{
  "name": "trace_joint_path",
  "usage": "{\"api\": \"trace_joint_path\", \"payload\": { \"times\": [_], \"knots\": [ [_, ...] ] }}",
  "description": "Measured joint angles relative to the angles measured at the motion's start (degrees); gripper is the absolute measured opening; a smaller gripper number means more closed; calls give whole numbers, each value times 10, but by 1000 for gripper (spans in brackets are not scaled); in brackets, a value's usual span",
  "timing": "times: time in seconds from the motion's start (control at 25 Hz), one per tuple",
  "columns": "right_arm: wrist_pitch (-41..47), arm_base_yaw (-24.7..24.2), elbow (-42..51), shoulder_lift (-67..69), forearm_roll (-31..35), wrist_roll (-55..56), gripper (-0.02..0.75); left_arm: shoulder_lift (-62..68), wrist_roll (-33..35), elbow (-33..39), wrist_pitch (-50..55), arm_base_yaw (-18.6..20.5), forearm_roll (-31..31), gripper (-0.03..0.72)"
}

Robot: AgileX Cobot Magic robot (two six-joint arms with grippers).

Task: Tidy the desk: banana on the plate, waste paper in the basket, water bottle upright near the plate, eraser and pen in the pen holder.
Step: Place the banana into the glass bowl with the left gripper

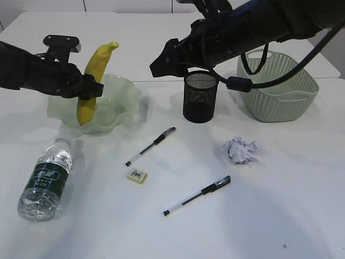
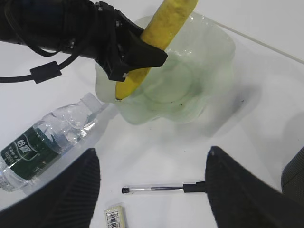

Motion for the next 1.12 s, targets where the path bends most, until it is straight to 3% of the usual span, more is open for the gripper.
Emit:
{"api": "trace_joint_path", "payload": {
  "times": [1.12],
  "knots": [
    [-2,0,0,0,0,0,514,7,0,0,-20,0,0,346]
  ]
}}
